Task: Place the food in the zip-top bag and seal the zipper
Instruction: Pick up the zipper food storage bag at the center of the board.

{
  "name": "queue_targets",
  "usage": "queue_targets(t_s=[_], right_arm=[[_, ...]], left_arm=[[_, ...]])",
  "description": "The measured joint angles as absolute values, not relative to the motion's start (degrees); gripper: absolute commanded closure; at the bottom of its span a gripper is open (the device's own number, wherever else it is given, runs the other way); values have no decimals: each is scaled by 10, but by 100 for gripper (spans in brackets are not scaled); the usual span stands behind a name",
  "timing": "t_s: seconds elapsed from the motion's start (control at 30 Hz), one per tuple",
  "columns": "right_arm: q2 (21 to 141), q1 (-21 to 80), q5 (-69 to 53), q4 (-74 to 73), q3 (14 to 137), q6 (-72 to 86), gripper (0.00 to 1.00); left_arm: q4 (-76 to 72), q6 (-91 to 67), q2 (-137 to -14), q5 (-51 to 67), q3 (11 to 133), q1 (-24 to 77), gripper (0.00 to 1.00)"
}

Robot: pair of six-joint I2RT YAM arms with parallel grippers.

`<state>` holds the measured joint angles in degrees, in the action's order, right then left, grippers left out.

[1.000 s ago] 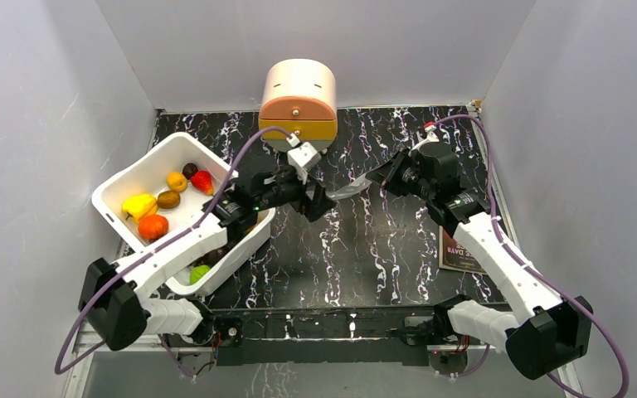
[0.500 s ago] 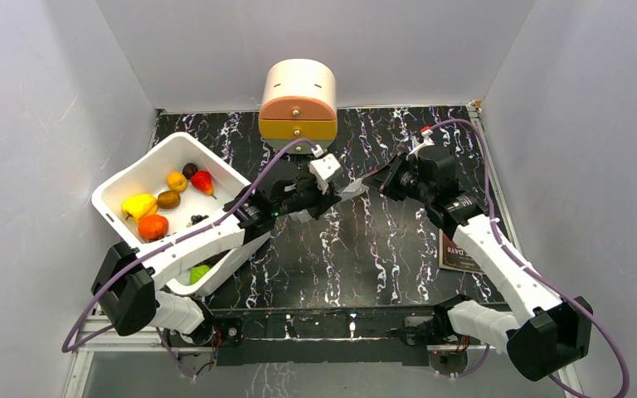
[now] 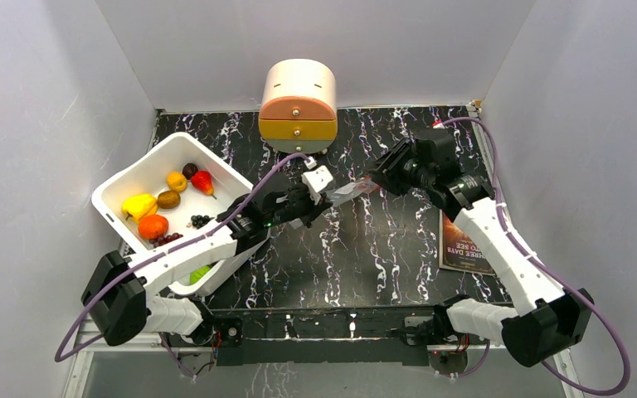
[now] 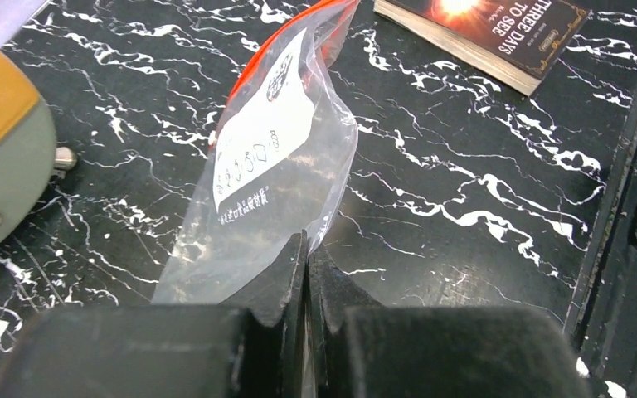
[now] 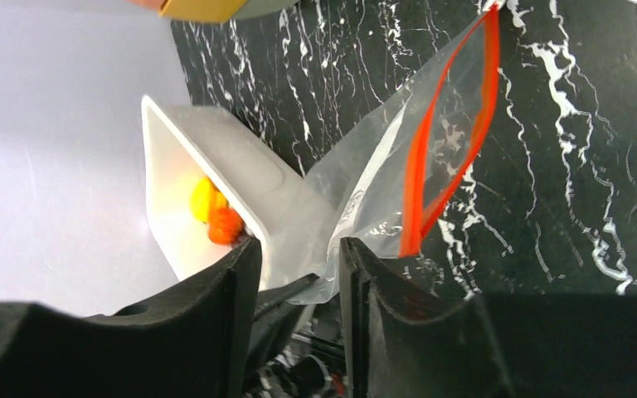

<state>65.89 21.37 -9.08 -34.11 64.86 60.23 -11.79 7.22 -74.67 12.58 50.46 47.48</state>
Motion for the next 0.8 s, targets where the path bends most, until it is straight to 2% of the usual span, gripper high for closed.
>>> queue_targets(t_s=[0.17, 0.43, 0.8], right_arm=[[676, 207, -52, -417, 707, 669, 59], [695, 177, -1, -496, 720, 740, 56], [729, 156, -96, -477, 718, 800, 57]], left_arm=[[-146, 74, -712, 97, 474, 475, 100], [-192, 85, -650, 32, 443, 475, 100], [-211, 91, -606, -1, 432, 475, 100]])
